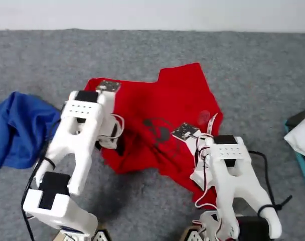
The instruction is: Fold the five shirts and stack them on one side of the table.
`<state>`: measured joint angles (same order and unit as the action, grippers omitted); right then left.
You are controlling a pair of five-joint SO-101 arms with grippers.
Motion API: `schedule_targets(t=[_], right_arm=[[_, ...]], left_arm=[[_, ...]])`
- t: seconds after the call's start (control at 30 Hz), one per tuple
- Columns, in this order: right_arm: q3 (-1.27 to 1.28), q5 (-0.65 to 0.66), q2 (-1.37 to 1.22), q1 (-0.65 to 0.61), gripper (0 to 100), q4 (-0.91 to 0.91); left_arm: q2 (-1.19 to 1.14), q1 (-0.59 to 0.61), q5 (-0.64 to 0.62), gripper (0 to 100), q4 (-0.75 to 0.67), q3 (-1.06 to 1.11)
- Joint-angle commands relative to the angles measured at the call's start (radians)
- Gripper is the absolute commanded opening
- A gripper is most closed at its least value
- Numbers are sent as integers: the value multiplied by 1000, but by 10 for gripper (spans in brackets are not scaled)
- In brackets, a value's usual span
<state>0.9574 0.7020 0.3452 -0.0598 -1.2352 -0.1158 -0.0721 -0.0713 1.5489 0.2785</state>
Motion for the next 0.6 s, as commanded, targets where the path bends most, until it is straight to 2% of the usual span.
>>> schedule_targets(t=[0.0,0.2,0.33,0.4,0.57], right_arm=[[-6,77,21,65,8,-10],[-72,115,21,162,8,-16],[-155,115,21,200,8,-33],[-195,123,21,202,8,-65],[-244,160,21,199,8,-117]], left_arm=[[32,3,75,224,-84,51],[32,-153,75,212,-150,119],[32,-247,80,73,-153,127],[32,-252,80,6,-153,122],[34,-192,81,12,-152,120]])
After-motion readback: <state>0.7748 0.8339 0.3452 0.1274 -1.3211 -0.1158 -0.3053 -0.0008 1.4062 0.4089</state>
